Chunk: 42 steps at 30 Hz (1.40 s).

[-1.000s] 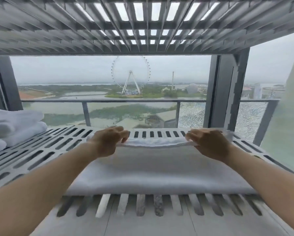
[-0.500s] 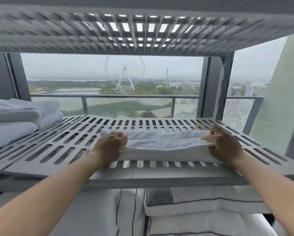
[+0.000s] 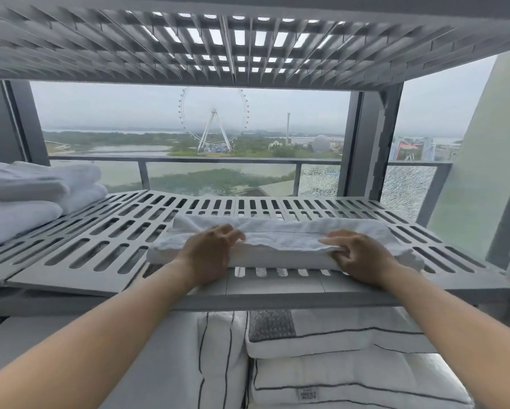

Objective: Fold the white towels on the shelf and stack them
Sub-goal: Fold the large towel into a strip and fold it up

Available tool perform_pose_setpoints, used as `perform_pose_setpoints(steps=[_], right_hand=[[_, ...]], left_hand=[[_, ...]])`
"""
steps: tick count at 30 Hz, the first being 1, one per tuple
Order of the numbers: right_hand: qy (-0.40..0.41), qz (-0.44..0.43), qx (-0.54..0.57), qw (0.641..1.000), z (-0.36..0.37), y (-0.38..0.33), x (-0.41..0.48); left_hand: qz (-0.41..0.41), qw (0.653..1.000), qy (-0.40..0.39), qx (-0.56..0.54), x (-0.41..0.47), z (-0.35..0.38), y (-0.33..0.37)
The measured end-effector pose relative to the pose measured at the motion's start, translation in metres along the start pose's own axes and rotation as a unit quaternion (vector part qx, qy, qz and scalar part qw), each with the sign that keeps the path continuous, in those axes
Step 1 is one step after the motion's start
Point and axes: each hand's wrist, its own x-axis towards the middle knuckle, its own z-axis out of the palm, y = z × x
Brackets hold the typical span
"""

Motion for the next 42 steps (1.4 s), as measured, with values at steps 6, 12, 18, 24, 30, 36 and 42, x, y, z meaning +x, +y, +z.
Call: perform_pose_setpoints(steps=[6, 12, 18, 24, 30, 36, 42], right_hand=[[0.067, 0.017, -0.014, 0.997, 0.001, -0.002, -0.006], [0.091, -0.042, -0.029, 0.995, -0.002, -0.002, -0.015], [-0.043, 0.006, -0.012, 0.999, 0.002, 0.013, -0.001], [-0.053, -0.007, 0.005, 0.999, 0.007, 0.030, 0.027], [-0.025, -0.023, 0.000, 0.999, 0.017, 0.052, 0.065], [0.068, -0.075, 0.003, 0.995, 0.026, 0.077, 0.108], [0.084, -0.206, 0.015, 0.975, 0.028, 0.089, 0.116]], left_hand=[[0.030, 0.999, 0.029, 0.000, -0.008, 0.001, -0.002], [0.049, 0.998, 0.037, 0.023, -0.006, 0.003, -0.002], [0.068, 0.996, -0.022, 0.058, 0.006, 0.006, -0.008], [0.025, 0.996, -0.049, 0.071, 0.035, 0.018, -0.014], [-0.040, 0.995, -0.044, 0.074, 0.073, 0.040, -0.021], [-0.072, 0.991, -0.056, 0.103, 0.113, 0.061, -0.023], [0.040, 0.998, -0.029, 0.027, 0.165, 0.080, 0.048]])
